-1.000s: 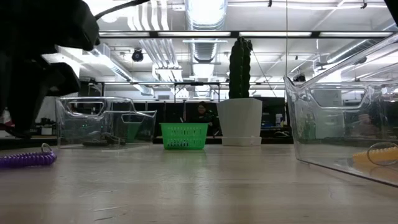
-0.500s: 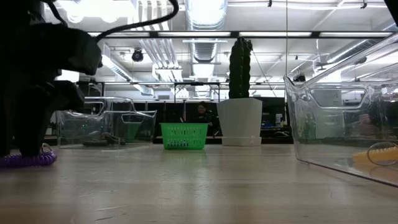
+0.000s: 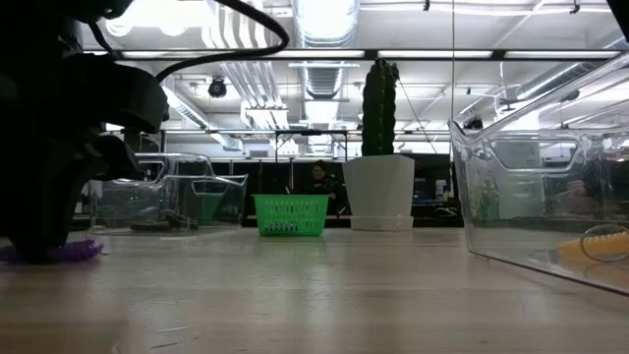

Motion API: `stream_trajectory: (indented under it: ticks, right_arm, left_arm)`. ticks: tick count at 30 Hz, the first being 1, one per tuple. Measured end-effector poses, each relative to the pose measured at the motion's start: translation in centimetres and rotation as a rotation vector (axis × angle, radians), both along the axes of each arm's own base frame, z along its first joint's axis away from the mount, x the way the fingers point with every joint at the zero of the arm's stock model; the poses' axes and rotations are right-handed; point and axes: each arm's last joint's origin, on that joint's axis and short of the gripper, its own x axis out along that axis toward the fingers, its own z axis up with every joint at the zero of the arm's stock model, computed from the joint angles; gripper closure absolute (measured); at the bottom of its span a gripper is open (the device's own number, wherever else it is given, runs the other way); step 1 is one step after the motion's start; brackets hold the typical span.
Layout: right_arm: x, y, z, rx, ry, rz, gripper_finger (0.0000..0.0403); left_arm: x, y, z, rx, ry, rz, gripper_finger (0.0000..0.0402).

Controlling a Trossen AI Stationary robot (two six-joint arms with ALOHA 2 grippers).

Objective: Sort spring keychains
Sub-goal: Put the violet spring keychain into the green bin

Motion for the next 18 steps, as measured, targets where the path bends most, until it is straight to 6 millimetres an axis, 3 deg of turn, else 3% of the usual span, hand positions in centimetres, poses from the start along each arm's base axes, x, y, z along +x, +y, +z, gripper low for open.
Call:
stream_trajectory:
  ticks: [8,13,18]
  right_arm:
    - [-0.4,0.0,1.0,-0.008,-0.032,-0.012,0.0200]
    - [-2.5,-0.2,4.0,-0.027,-0.117,0.007,0.0200]
    - [-3.8,-0.2,5.3,-0.091,-0.145,0.057,0.0200]
  left_arm:
    - [0.8,2.1,2.0,-0.043,-0.069,0.102,0.0397]
    - [0.5,3.0,6.4,-0.119,-0.217,0.146,0.0399]
    - [-0.6,4.3,11.6,-0.210,-0.403,0.205,0.0400]
